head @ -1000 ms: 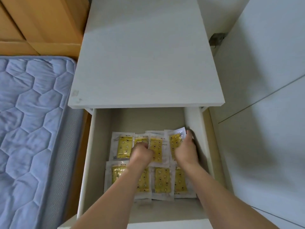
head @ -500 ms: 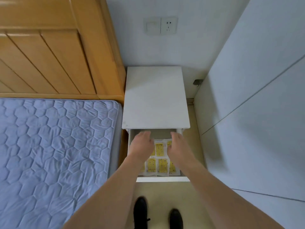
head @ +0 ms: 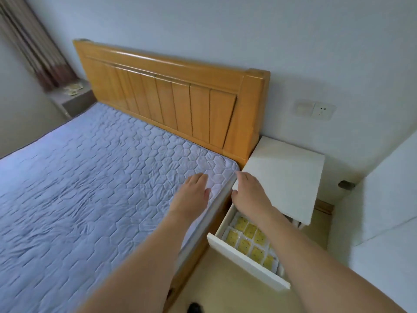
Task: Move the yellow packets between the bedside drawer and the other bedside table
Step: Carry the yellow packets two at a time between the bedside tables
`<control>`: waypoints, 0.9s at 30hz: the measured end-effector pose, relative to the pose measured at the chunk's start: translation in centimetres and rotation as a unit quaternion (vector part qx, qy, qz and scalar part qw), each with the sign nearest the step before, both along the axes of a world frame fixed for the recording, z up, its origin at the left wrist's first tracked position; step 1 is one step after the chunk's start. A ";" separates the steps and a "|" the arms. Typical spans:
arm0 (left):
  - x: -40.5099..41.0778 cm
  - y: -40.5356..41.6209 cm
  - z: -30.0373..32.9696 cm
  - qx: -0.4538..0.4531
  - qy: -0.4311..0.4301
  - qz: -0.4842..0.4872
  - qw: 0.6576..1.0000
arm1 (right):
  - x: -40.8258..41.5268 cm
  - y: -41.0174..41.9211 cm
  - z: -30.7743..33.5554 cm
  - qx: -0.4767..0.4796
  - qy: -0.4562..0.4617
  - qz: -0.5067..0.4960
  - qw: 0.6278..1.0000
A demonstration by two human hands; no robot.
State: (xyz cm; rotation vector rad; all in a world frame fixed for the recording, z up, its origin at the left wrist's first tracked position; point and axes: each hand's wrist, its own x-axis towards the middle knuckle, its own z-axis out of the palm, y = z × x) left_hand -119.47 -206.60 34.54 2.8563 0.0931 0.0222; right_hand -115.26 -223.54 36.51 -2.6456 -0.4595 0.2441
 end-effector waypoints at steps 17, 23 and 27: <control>-50.3 22.6 6.4 0.041 -0.085 0.507 0.857 | -34.5 33.1 8.0 0.006 -0.037 0.480 0.877; -76.2 25.3 8.8 0.070 -0.105 0.632 0.765 | -57.8 41.0 9.3 0.034 -0.031 0.598 0.800; -91.1 24.4 9.8 0.090 -0.102 0.698 0.703 | -73.6 44.0 10.3 0.063 -0.025 0.668 0.741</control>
